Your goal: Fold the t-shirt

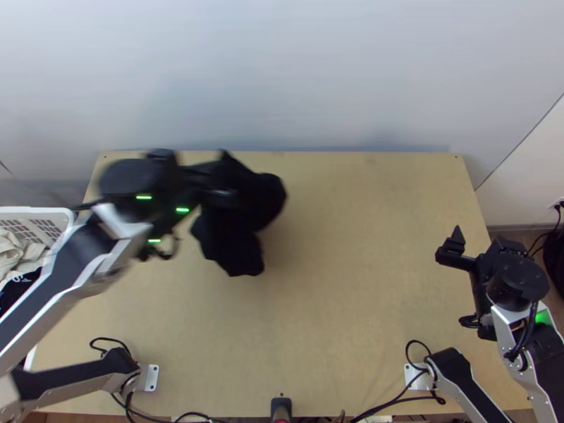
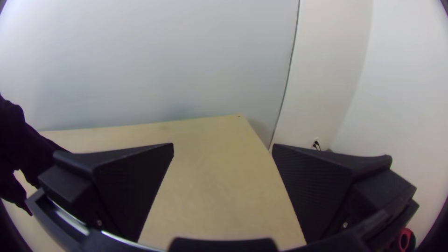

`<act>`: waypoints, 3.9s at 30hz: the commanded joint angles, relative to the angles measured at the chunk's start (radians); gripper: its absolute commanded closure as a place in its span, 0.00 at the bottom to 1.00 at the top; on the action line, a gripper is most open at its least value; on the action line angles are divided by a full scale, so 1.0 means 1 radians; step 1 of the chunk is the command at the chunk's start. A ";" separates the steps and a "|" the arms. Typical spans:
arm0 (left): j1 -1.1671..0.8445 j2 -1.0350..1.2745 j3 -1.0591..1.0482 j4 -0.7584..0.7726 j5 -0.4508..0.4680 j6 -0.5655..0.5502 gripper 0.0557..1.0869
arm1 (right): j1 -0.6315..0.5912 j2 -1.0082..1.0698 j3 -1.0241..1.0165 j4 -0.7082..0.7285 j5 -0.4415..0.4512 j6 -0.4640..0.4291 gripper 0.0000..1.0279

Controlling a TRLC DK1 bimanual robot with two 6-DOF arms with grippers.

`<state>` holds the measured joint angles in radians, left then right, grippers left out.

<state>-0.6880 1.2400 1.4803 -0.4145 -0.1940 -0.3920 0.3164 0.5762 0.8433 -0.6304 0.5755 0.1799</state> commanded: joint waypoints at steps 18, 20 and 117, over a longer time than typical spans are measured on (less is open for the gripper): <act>-0.357 0.679 0.491 0.023 0.007 -0.116 0.05 | -0.209 -0.032 -0.018 -0.092 -0.019 0.036 0.04; -0.320 0.635 0.488 -0.015 0.007 -0.113 0.05 | -0.209 -0.032 -0.018 -0.092 -0.026 0.044 0.04; 0.107 0.659 0.258 -0.268 0.059 -0.061 0.96 | 0.842 0.843 0.030 0.170 -0.542 0.270 0.05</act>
<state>-0.5827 1.8957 1.7466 -0.6571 -0.1352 -0.4492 1.0973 1.2976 0.8963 -0.5262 0.0425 0.4530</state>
